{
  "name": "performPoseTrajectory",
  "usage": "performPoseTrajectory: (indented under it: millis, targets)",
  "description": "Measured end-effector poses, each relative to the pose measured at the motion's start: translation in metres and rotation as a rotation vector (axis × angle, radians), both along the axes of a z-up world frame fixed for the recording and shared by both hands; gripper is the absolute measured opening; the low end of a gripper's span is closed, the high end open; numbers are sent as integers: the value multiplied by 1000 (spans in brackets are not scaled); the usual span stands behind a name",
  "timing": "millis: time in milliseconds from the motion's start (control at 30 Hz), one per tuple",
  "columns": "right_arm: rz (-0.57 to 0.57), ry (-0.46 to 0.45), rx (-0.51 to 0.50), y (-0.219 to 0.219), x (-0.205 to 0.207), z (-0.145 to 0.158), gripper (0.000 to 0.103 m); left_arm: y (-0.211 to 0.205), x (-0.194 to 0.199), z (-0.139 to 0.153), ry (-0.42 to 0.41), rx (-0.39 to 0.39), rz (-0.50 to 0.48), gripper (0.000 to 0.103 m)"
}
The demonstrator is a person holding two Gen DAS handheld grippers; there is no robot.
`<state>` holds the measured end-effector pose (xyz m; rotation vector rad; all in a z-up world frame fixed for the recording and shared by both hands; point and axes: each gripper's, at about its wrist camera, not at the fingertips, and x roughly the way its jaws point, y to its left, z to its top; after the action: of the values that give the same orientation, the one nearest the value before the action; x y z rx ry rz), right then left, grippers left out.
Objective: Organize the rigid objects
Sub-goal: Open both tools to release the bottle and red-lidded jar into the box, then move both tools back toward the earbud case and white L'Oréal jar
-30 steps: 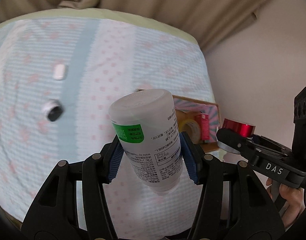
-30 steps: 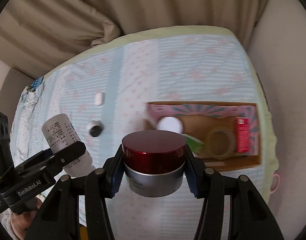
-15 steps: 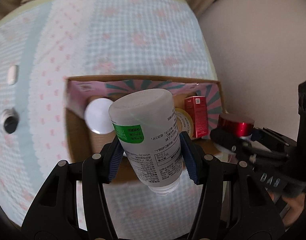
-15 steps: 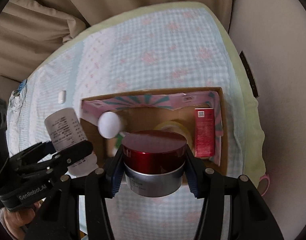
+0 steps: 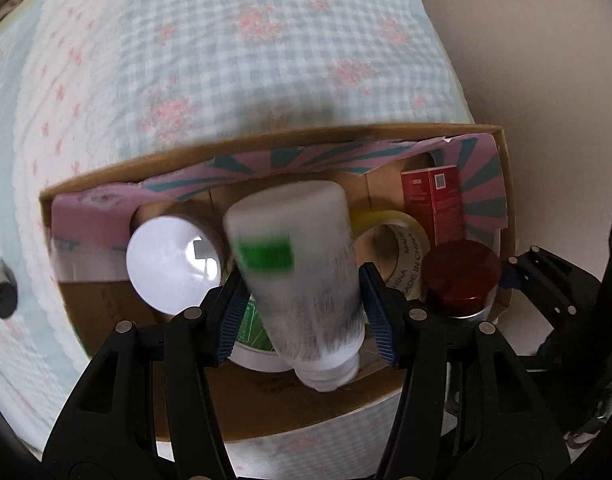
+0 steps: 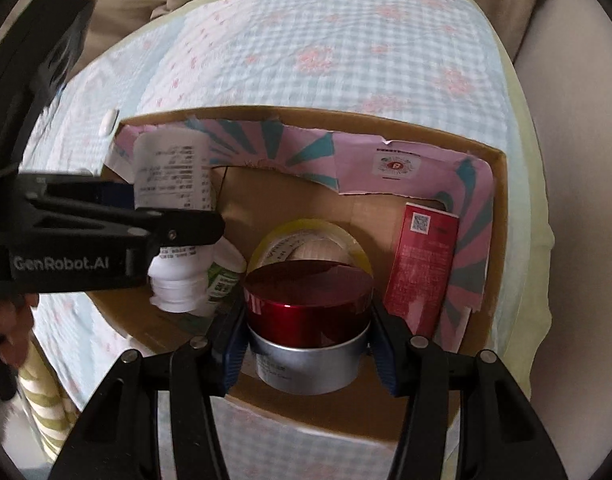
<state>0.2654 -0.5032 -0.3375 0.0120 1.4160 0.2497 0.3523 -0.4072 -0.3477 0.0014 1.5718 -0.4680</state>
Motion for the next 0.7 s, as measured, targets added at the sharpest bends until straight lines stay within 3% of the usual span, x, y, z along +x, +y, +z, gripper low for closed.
performPoseTrajectory:
  millis: [33,100,167,200,333,700]
  targets:
    - [3,4,-3,0,1,-2,50,-2,2,2,-10,18,-10,97]
    - [11,36,-5,0,2,-9,52,2,3,8,-43,38,-26,103]
    - [26,20,-14,-1,-2,-9,96,9,2,11,-59,35,-24,103]
    - [29,-1,-9,-1,-6,-6,103,14,2,12,-63,38,-17,103]
    - [-26,-87,24,-9,-16,6,103,27,-2,10,-56,29,8,103]
    - [-106,-117,-13,-8,-27,32,103,46,-26,43,-95,16,9,103]
